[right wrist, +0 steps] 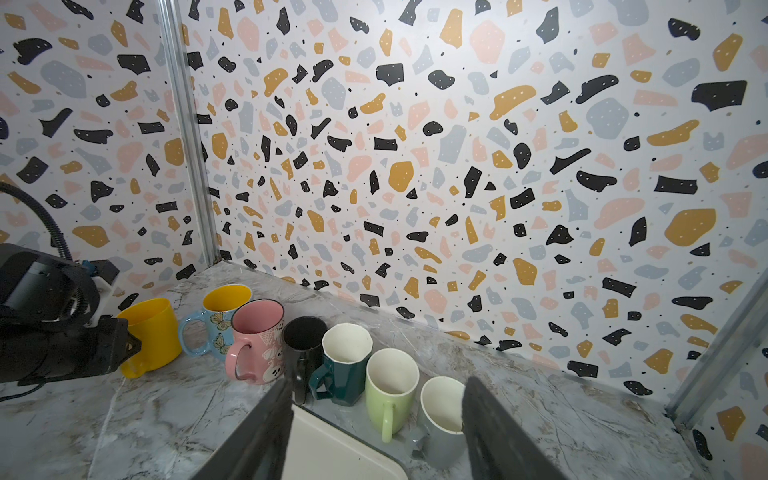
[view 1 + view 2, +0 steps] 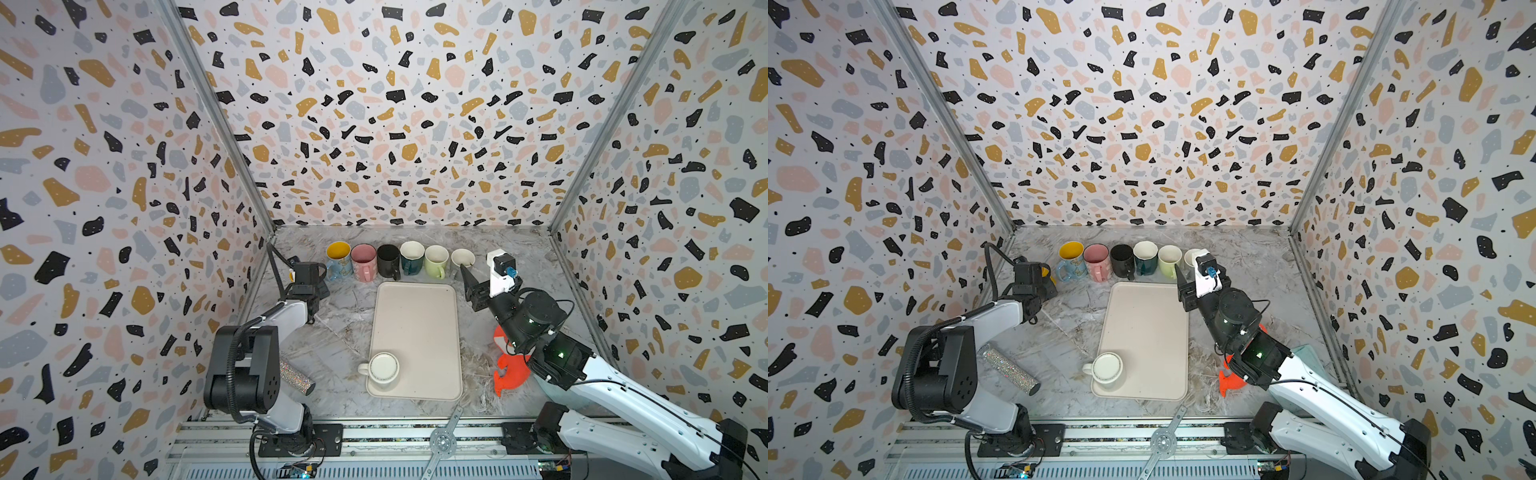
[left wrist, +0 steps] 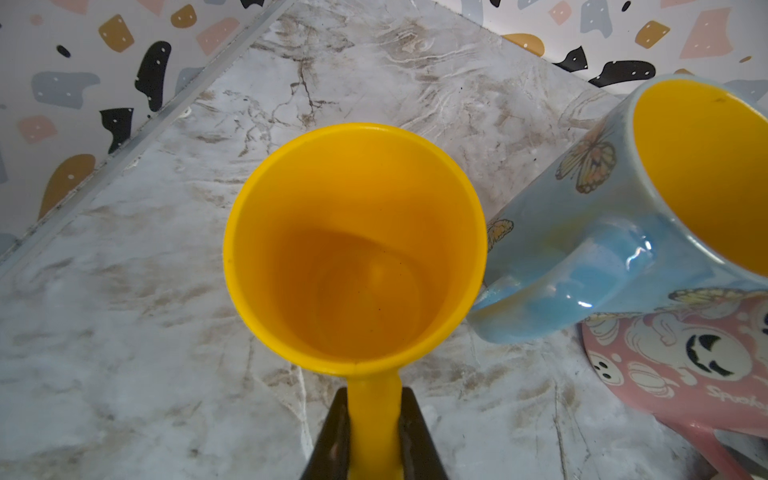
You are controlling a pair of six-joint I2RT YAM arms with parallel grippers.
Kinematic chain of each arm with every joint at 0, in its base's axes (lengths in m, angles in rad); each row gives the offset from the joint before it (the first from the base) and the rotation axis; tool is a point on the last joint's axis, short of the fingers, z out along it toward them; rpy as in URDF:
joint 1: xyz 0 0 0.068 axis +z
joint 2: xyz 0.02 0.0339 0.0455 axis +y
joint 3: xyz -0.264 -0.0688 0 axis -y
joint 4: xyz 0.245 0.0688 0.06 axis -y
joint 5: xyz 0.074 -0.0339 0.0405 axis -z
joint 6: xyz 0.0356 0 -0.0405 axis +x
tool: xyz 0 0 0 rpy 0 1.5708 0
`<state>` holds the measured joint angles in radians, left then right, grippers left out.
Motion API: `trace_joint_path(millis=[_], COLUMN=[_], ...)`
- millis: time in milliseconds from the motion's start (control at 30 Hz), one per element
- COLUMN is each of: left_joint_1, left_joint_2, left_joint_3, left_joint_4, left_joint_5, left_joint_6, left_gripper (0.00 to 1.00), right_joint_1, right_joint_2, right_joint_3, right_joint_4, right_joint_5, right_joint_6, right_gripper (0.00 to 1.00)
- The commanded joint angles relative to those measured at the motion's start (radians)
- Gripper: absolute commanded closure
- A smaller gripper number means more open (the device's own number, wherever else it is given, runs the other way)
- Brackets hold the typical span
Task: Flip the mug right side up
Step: 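Move the yellow mug to the mug row with the left gripper while the right withdraws, then lower the yellow mug at the row's end and open the left gripper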
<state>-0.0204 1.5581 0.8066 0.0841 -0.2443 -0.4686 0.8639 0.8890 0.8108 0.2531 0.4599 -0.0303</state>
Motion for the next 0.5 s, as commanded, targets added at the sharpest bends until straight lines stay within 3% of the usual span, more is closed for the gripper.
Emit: trace_joint_path(millis=[0, 300, 467], left_joint_1=[0.005, 0.004, 0.002], left_joint_2=[0.004, 0.004, 0.001], left_joint_3=[-0.004, -0.037, -0.062], left_joint_4=[0.118, 0.113, 0.124], left_joint_5=[-0.004, 0.058, 0.078], left_joint_6=[-0.016, -0.017, -0.028], left_gripper=[1.00, 1.00, 0.92], right_joint_1=[-0.005, -0.005, -0.008], right_joint_2=[-0.014, -0.007, 0.003], right_joint_3=[0.011, 0.008, 0.010], right_joint_4=[0.006, 0.009, 0.014], right_joint_5=[0.001, -0.003, -0.010], right_joint_6=[0.014, 0.022, 0.025], right_gripper=[0.34, 0.33, 0.33])
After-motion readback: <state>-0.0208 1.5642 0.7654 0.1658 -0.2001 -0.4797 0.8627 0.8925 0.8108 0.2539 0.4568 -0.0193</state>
